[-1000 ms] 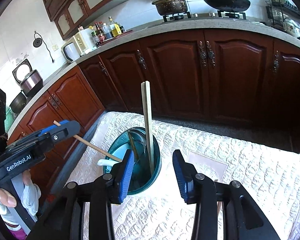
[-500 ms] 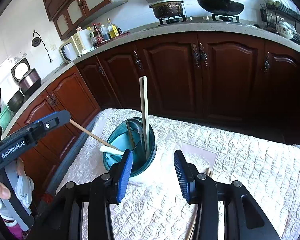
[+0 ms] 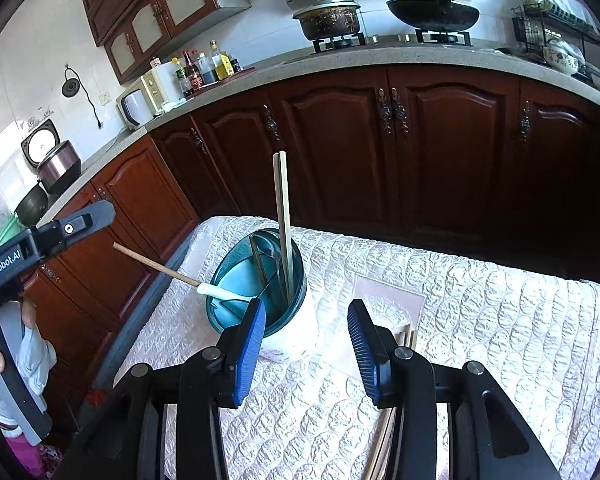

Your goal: Organize utensils

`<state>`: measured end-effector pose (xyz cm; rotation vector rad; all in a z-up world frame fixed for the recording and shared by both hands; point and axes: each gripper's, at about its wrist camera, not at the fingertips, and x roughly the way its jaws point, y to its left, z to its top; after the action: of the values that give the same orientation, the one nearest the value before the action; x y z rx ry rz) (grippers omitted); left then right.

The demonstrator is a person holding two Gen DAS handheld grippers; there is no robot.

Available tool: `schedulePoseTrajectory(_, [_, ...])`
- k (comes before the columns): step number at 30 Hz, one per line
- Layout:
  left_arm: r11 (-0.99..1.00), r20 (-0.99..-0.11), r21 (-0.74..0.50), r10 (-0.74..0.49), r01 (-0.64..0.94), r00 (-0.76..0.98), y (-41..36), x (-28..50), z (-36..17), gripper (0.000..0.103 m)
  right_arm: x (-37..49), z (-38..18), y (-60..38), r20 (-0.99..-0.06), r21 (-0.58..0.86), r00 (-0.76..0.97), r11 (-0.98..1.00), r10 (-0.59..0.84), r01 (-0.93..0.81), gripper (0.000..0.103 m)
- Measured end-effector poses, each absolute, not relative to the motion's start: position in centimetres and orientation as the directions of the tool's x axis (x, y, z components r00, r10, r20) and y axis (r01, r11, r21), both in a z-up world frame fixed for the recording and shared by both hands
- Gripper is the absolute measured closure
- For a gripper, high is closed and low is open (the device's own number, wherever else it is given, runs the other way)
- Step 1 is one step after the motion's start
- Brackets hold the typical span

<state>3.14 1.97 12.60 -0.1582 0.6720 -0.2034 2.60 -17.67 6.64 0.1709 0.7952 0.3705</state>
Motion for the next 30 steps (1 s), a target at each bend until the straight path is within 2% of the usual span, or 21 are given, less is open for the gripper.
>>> schedulePoseTrajectory(17, [0.958,-0.575,-0.180,-0.286,0.222,0.767,-1.3,0.3,14.0,0.045,0.3,6.0,-19.7,-0.684,0.265,0.643,0.938,0.346,-0.223,0.062])
schedulePoseTrajectory(30, [0.943,-0.658,-0.164,-0.324,0.290,0.680,-6.8,0.2,8.9,0.045,-0.5,1.9,-22.8,-0.747,0.272,0.593,0.952,0.300,-0.140,0.062])
